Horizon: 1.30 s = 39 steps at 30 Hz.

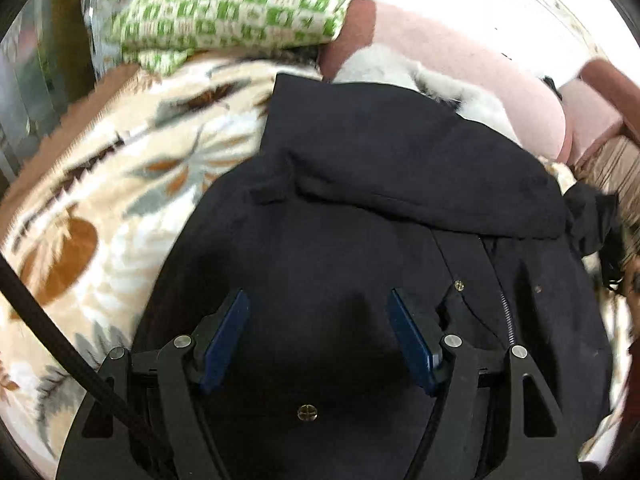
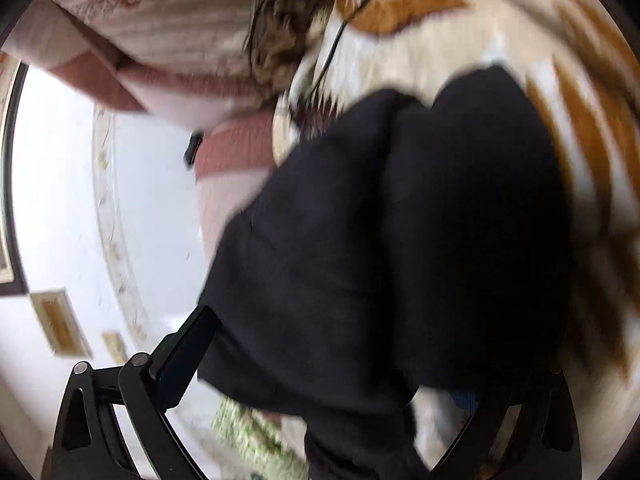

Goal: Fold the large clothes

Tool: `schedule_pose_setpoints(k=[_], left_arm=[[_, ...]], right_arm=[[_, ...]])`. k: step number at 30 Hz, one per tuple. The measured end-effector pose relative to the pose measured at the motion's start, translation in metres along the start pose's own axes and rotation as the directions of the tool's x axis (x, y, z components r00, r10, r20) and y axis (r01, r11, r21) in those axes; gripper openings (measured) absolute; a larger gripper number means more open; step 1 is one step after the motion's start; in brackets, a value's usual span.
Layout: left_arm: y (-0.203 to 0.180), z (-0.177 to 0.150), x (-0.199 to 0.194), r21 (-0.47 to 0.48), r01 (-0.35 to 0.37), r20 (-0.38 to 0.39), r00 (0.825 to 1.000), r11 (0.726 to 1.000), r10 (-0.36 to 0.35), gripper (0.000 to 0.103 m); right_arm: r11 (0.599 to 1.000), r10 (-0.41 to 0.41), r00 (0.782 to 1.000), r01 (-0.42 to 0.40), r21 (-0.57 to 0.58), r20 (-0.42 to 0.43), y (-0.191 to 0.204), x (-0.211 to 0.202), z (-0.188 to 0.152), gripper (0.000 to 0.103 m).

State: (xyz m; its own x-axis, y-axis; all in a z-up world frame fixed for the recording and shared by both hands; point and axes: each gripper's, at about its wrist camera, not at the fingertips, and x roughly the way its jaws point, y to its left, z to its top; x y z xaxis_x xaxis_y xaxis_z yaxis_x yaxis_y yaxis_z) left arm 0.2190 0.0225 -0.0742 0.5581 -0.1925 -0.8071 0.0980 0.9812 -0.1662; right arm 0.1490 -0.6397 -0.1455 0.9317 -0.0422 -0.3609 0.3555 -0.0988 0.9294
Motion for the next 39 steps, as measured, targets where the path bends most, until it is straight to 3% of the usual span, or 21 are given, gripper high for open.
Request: schedule_pose_setpoints(k=[2,4,8,10,13,16,19,22,25,27,32,33,34,35,36,38,39], left_arm=[[0.008,0.003,-0.001,-0.041,0.027,-0.004,1.0,0.999,-0.027,0.071],[0.015,0.005,-0.007,-0.07,0.029,0.012,1.0,0.997,-0.029,0.071],[0.033,0.011,-0.022,-0.116,-0.005,0.048,0.999,0.993,0.011,0.071],[0.041,0.015,-0.03,-0.136,-0.021,0.068,0.997,0.991,0.03,0.071],[0.06,0.023,-0.041,-0.163,-0.109,0.11,0.986,0.981,0.128,0.071],[0.085,0.03,-0.052,-0.215,-0.18,0.153,0.964,0.96,0.215,0.071],[0.107,0.034,-0.059,-0.26,-0.203,0.175,0.952,0.944,0.253,0.071],[0.126,0.038,-0.063,-0.296,-0.203,0.18,0.948,0.933,0.263,0.071],[0.139,0.04,-0.064,-0.319,-0.197,0.174,0.95,0.927,0.261,0.071],[0.143,0.04,-0.066,-0.328,-0.201,0.176,0.947,0.923,0.268,0.071],[0.16,0.043,-0.072,-0.361,-0.227,0.185,0.933,0.905,0.308,0.071],[0.163,0.043,-0.074,-0.369,-0.226,0.187,0.932,0.901,0.31,0.071],[0.169,0.043,-0.076,-0.386,-0.222,0.188,0.932,0.895,0.312,0.071],[0.173,0.044,-0.077,-0.4,-0.217,0.187,0.932,0.891,0.311,0.071],[0.177,0.044,-0.077,-0.415,-0.211,0.184,0.933,0.885,0.308,0.071],[0.186,0.043,-0.077,-0.448,-0.195,0.174,0.938,0.873,0.299,0.071],[0.188,0.043,-0.076,-0.456,-0.191,0.169,0.94,0.869,0.296,0.071]], right_arm=[[0.985,-0.116,0.993,0.116,-0.127,0.005,0.019,-0.002,0.004,0.033],[0.928,-0.22,0.972,0.233,-0.289,0.078,0.054,-0.014,-0.002,0.028],[0.777,-0.275,0.942,0.336,-0.533,0.194,0.121,-0.032,-0.036,0.026],[0.689,-0.255,0.941,0.339,-0.64,0.224,0.162,-0.038,-0.072,0.026],[0.572,-0.217,0.951,0.307,-0.76,0.221,0.215,-0.035,-0.134,0.025],[0.444,-0.176,0.973,0.212,-0.871,0.147,0.262,-0.022,-0.22,0.025],[0.334,-0.164,0.985,0.101,-0.937,0.048,0.285,-0.001,-0.306,0.024],[0.199,-0.217,0.972,-0.043,-0.979,-0.087,0.285,0.028,-0.414,0.023],[0.045,-0.318,0.94,-0.117,-0.992,-0.126,0.259,0.072,-0.507,0.022],[-0.043,-0.39,0.914,-0.142,-0.989,-0.114,0.227,0.101,-0.557,0.022],[-0.215,-0.549,0.835,-0.11,-0.97,0.027,0.12,0.178,-0.617,0.022],[-0.278,-0.544,0.835,-0.089,-0.956,0.08,0.101,0.182,-0.626,0.028],[-0.344,-0.511,0.85,-0.069,-0.936,0.126,0.088,0.181,-0.634,0.031],[-0.384,-0.48,0.866,-0.065,-0.921,0.139,0.082,0.178,-0.641,0.042],[-0.407,-0.459,0.88,-0.085,-0.909,0.123,0.077,0.17,-0.649,0.061],[-0.406,-0.468,0.882,-0.156,-0.901,0.059,0.074,0.155,-0.657,0.083],[-0.405,-0.463,0.886,-0.18,-0.896,0.032,0.074,0.142,-0.659,0.084]])
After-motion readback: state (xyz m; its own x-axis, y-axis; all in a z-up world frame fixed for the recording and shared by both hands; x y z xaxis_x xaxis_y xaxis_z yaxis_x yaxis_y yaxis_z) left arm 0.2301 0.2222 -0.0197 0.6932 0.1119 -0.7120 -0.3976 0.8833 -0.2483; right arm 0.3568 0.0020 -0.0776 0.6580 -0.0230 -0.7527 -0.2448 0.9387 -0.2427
